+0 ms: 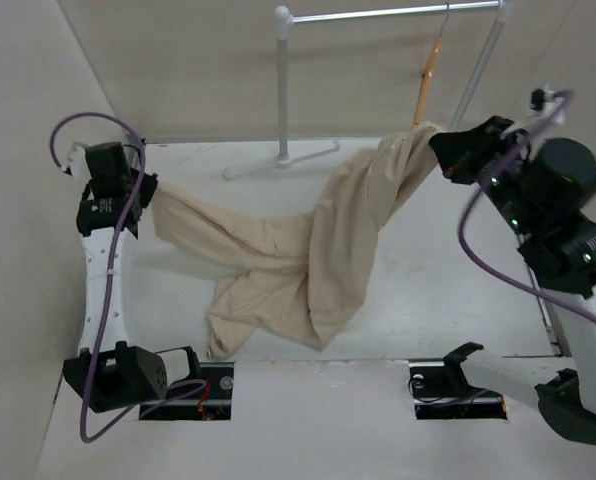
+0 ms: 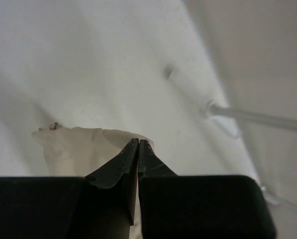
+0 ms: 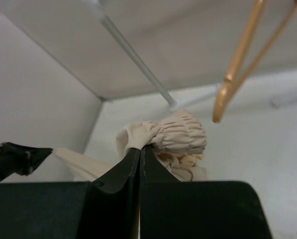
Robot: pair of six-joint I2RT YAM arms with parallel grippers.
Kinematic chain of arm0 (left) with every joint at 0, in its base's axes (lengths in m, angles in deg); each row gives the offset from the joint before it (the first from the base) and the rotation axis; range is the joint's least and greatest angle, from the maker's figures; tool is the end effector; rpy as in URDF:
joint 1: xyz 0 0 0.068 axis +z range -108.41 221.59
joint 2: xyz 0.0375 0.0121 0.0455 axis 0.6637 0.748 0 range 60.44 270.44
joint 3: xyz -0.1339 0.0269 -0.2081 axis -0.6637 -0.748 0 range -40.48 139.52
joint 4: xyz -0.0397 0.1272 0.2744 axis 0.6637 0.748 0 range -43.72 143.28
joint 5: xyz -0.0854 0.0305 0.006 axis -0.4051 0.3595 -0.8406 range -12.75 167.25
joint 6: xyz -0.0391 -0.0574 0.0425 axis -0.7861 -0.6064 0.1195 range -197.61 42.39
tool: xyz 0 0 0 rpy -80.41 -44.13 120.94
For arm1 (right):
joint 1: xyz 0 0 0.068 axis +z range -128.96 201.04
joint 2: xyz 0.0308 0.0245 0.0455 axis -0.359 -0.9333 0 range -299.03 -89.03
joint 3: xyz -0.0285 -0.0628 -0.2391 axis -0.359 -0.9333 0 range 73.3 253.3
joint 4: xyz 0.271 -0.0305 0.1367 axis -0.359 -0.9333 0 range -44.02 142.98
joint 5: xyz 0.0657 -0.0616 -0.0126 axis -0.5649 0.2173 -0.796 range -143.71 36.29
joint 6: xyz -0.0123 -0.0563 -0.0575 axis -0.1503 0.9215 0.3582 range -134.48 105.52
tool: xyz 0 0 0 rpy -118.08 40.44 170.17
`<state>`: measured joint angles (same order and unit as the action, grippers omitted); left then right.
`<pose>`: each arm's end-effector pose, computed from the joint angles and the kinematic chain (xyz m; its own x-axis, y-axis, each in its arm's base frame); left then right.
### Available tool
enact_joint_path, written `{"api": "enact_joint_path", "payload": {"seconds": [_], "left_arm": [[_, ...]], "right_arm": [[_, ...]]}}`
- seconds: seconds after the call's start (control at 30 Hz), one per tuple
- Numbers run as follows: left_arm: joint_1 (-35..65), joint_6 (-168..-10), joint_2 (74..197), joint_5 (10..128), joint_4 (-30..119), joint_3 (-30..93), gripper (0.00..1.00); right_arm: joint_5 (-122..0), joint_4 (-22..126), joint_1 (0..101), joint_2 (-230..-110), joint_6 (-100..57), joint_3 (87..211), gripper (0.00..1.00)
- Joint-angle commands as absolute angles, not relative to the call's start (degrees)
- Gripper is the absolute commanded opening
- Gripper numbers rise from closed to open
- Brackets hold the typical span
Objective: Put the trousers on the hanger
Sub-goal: Flatten out the trousers at the center of the board.
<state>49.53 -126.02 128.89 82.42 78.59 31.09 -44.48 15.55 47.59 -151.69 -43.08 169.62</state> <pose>0.3413 0.0542 0.3415 -0.1593 -0.7743 -0.6124 -0.5042 0.5971 -0.6238 0.2399 0.1072 0.5278 -0.1943 0.4310 -0.8812 -0.2335 0.8522 0.4683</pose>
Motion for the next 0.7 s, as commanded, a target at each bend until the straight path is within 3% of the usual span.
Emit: {"api": "enact_joint_path", "payload": {"seconds": [0.0,0.2,0.37,0.47,0.6,0.67], "left_arm": [[53.2,-128.6,130.7,80.5,77.2,42.0,0.0],[59.9,-130.9,135.3,78.9,76.9,49.3,0.0],[60.6,-130.4,138.5,79.6,76.5,48.5,0.0],[60.6,-129.9,137.9,80.7,75.0,43.4,0.0],[61.0,-130.8,135.4,80.2,71.7,32.5,0.0],[60.9,-131.1,134.3,80.3,71.2,28.9,0.0]], "right_arm": [[-43.7,21.9,50.1,-143.8,-40.8,173.7,0.01],[-39.1,20.8,50.3,-117.6,-50.7,134.2,0.02],[-31.8,3.1,36.7,-115.3,-58.9,124.5,0.03],[-34.7,1.4,28.4,-117.6,-58.8,122.2,0.21],[-35.7,4.4,23.5,-118.6,-57.4,118.6,0.57],[-34.6,6.7,25.2,-120.4,-56.7,118.7,0.63]]}}
